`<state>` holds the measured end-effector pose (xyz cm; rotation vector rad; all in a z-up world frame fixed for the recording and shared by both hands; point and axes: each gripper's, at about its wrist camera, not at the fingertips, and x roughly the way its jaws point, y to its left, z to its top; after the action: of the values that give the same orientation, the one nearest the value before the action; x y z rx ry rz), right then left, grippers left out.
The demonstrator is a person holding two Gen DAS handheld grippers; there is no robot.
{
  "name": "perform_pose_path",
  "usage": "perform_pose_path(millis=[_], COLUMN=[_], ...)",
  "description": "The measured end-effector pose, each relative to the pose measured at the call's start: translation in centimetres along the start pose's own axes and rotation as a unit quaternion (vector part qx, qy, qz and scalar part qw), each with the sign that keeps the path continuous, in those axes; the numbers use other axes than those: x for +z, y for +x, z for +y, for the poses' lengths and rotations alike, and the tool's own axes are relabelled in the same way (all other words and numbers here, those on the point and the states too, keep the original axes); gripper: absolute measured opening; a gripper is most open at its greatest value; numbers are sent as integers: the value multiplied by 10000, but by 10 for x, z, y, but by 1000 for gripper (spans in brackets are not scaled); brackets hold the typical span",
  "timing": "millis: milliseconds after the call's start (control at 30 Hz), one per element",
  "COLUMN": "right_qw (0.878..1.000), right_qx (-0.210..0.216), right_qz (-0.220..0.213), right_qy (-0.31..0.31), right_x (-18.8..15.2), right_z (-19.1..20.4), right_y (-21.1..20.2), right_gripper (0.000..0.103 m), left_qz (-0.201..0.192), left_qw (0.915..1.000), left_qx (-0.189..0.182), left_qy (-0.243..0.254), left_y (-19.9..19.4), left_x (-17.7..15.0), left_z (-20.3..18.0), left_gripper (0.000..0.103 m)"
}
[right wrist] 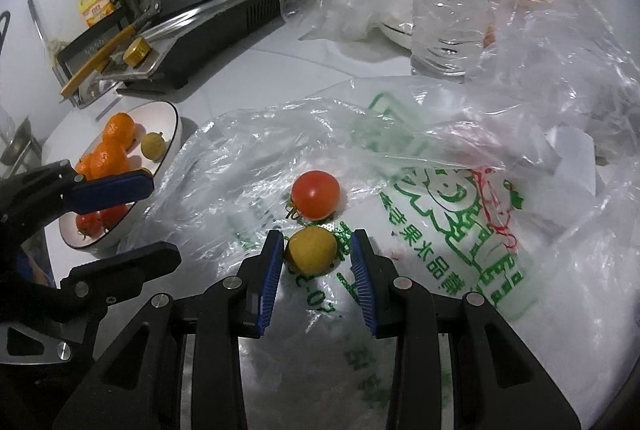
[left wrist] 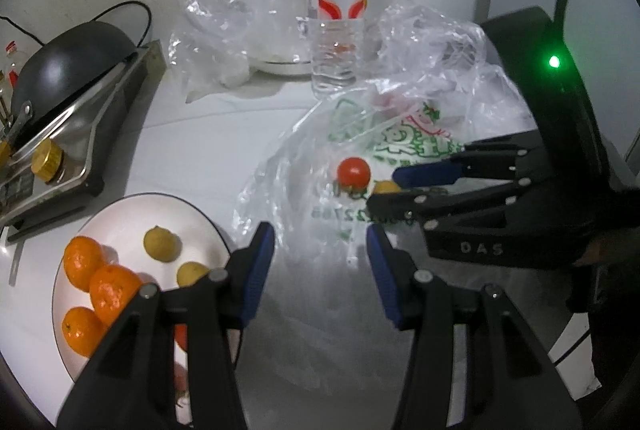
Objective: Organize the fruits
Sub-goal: 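Close the right gripper on a small yellow fruit while the left gripper reaches a cherry tomato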
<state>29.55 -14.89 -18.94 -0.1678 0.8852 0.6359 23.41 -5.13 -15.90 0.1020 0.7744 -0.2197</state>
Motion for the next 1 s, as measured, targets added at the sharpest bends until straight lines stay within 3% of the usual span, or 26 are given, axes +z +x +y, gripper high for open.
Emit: perform_pose_path(millis=[133, 200, 867, 1000], right_qw=[9999, 9998, 9990, 9986], right_qx=[14, 31, -42, -17], right_qz=[34, 39, -444, -501], right_qy=[-125, -181, 102, 171], right_x=[-1, -1, -10, -12], right_z=[3, 5, -41, -50], right_y=[4, 4, -31, -33], right_gripper=[36, 29, 29, 29], left_qz=[-8, -3, -223, -119], left_qw=[10000, 10000, 9988, 9987], left_qx=[-6, 16, 199, 167], left_qy=[-10, -7, 378, 475], left_y=[3, 3, 3, 15], left_x=[0, 1, 33, 37], left_z=[1, 1, -33, -42], left_gripper=[49, 49, 49, 49])
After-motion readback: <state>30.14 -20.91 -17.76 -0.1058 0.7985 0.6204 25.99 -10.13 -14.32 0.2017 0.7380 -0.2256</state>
